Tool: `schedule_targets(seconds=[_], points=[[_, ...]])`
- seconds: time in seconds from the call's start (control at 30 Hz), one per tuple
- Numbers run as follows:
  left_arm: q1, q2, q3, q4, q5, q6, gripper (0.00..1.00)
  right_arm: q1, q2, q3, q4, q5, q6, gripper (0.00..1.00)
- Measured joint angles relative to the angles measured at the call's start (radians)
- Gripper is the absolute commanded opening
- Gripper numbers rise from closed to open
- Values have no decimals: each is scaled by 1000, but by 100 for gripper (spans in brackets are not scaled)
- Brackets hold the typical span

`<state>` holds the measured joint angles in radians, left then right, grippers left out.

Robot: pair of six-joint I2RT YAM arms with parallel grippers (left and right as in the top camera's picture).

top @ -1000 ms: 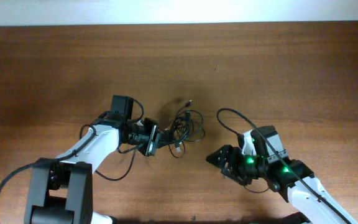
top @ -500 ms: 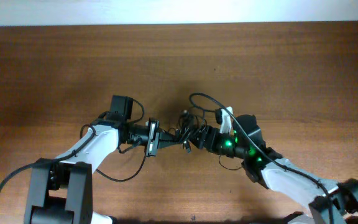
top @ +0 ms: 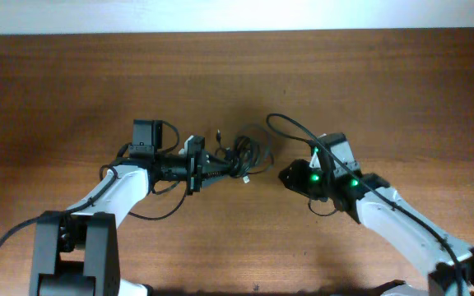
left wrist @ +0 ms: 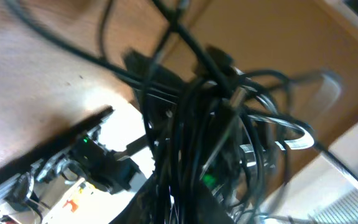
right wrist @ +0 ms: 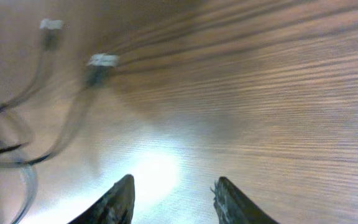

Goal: Untangle cables

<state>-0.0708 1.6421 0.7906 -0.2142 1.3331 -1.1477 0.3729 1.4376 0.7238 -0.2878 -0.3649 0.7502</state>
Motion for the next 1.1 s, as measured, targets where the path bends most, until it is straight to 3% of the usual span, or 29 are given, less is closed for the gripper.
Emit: schedule_targets(seconds=[0.1, 0.2, 0.3, 0.33, 0.37, 0.4, 0.47, 0.53, 0.63, 0.77, 0.8, 0.83, 0.87, 0.93, 1.1], points=[[0, 0, 0, 2, -66, 4, 1, 0, -55, 59, -95, -122, -36, 47], [0, 0, 0, 2, -101, 4, 0, 0, -94, 62, -94, -248, -48, 47], [0, 0, 0, 2, -132, 3, 0, 0, -109, 62, -98, -277, -52, 57], [0, 0, 0, 2, -168, 5, 11, 0, -109, 62, -108, -272, -53, 60], [0, 0, 0, 2, -205, 9, 33, 0, -109, 62, -117, -262, -53, 61], [0, 0, 0, 0, -259, 26, 49, 0, -109, 62, -147, -240, -54, 62], [0, -1, 5, -67, -399, 75, 54, 0, -109, 65, -200, -199, -55, 63], [0, -2, 1, -251, -580, 122, 52, 0, -110, 66, -260, -138, -55, 64], [-1, -29, 2, -354, -705, 185, 51, 0, -111, 66, -299, -76, -55, 68], [-1, -218, 1, -509, -872, 222, 49, 0, -112, 66, -314, -8, -55, 68], [-1, -297, 1, -568, -912, 220, 57, 0, -112, 66, -314, 11, -55, 68], [-1, -343, 2, -599, -936, 209, 72, 0, -112, 66, -315, 26, -55, 68], [-1, -388, 2, -652, -962, 174, 72, 0, -112, 66, -314, 34, -55, 68], [-5, -427, 0, -741, -994, 62, 59, 0, -112, 66, -315, 47, -55, 68], [-117, -409, -67, -656, -1022, -190, 54, 0, -113, 66, -340, 55, -55, 68]])
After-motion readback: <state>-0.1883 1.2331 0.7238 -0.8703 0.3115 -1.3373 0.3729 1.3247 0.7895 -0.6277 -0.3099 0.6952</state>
